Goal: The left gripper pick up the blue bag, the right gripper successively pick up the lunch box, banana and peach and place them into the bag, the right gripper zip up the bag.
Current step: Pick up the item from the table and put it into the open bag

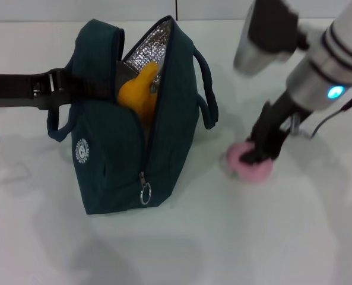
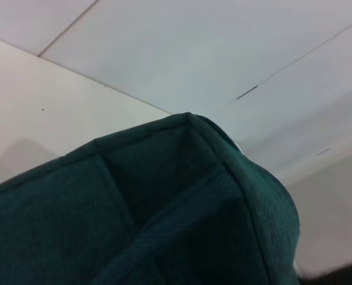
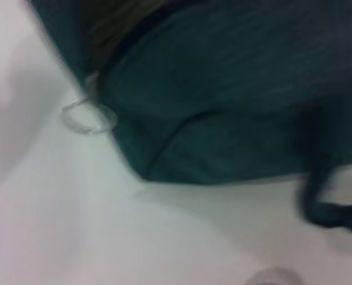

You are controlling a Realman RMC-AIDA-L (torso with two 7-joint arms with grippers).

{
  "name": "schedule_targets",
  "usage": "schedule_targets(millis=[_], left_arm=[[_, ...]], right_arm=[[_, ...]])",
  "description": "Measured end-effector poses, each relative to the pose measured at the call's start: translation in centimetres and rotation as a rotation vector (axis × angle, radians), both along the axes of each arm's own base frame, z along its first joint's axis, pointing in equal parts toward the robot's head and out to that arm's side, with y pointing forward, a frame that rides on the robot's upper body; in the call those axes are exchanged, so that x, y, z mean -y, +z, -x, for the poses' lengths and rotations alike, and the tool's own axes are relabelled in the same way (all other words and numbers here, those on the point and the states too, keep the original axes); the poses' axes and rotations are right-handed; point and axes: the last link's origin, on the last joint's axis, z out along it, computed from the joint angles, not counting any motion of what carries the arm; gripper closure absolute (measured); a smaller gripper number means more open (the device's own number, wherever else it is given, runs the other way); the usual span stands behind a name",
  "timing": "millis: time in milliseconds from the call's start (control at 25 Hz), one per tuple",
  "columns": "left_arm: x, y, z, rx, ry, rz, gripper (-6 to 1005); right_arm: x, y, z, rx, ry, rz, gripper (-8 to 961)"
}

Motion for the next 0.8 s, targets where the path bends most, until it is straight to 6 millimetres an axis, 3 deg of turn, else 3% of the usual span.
schedule_targets(millis=[80, 240, 320, 400, 600, 800], left_arm=[[0.1, 0.0, 0.1, 0.001, 0.004, 0.000, 964], [0.2, 0.0, 0.1, 0.003, 0.005, 0.003, 964], [0.2, 0.0, 0.1, 0.003, 0.003, 0.003, 964], [0.2, 0.0, 0.1, 0.003, 0.002, 0.003, 964], [0.2, -0.2, 0.0, 0.008, 0.000, 0.006, 964], [0.0, -0.3, -0.2, 0.016, 0.009, 0.012, 964]], right_arm=[[-0.9, 1.9, 0.6, -0.047, -0.008, -0.062, 681], [-2.7, 8.6, 2.5, -0.274, -0.020, -0.252, 698], [-2.8, 10.9, 3.4, -0.420, 0.008, -0.314, 707], [-2.7, 11.9, 4.0, -0.548, 0.048, -0.328, 715], [-2.4, 10.9, 4.7, -0.702, 0.106, -0.273, 741], [-2.7, 8.1, 5.0, -0.811, 0.131, -0.191, 789]])
